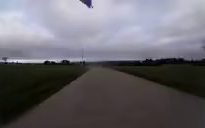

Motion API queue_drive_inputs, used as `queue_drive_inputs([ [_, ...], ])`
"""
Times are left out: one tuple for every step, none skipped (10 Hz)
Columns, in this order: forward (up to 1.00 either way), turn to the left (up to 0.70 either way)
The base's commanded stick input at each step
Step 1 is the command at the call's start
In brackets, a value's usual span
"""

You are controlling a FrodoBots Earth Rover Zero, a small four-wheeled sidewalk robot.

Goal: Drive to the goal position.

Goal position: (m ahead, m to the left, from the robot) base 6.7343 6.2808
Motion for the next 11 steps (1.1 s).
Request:
queue_drive_inputs([
  [0.85, 0.00],
  [0.85, 0.00],
  [0.85, 0.00],
  [0.85, 0.00],
  [0.85, 0.00],
  [0.85, 0.00],
  [0.85, 0.00],
  [0.85, 0.00],
  [0.85, 0.00],
  [0.85, 0.00],
  [0.85, 0.00],
])
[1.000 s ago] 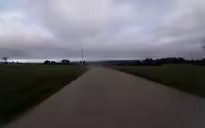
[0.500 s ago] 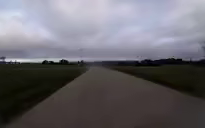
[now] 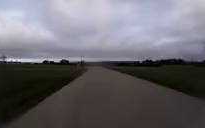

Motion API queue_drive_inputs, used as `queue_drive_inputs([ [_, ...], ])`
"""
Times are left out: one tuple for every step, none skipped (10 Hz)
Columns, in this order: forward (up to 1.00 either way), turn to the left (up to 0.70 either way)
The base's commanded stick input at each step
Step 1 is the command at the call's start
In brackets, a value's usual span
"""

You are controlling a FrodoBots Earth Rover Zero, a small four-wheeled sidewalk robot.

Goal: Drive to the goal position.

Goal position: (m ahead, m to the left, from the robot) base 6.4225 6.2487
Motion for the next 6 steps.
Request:
queue_drive_inputs([
  [0.85, 0.00],
  [0.85, 0.00],
  [0.85, 0.00],
  [0.85, 0.00],
  [0.85, 0.00],
  [0.85, 0.00],
])
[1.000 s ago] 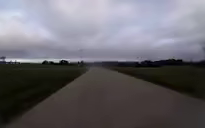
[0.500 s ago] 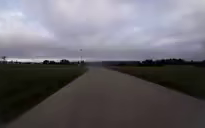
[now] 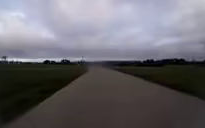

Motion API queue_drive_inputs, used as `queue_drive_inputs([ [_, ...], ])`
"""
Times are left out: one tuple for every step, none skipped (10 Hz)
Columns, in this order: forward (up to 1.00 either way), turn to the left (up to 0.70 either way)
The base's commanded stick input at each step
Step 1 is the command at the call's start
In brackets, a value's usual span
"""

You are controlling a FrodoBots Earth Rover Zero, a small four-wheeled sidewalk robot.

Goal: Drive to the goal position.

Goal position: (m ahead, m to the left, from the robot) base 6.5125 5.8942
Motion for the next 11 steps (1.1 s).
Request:
queue_drive_inputs([
  [0.85, 0.00],
  [0.85, 0.00],
  [0.85, 0.00],
  [0.85, 0.00],
  [0.85, 0.00],
  [0.85, -0.33],
  [0.85, -0.33],
  [0.85, 0.00],
  [0.85, 0.00],
  [0.85, 0.00],
  [0.85, 0.00],
])
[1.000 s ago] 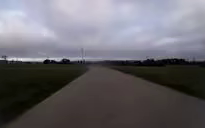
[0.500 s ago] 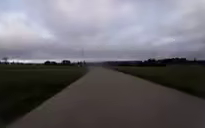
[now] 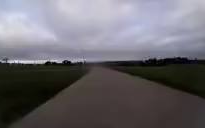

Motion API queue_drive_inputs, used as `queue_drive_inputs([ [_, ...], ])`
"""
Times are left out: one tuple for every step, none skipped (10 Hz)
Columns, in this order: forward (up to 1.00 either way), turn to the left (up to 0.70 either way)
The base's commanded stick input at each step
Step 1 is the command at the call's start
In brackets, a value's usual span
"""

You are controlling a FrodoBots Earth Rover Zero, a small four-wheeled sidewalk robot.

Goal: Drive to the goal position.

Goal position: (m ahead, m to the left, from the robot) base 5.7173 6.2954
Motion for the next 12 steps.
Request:
queue_drive_inputs([
  [0.85, 0.00],
  [0.85, 0.00],
  [0.85, 0.00],
  [0.85, -0.12],
  [0.85, -0.26],
  [0.85, -0.02],
  [0.85, -0.01],
  [0.85, 0.00],
  [0.85, 0.00],
  [0.85, -0.28],
  [0.85, -0.14],
  [0.85, 0.00],
])
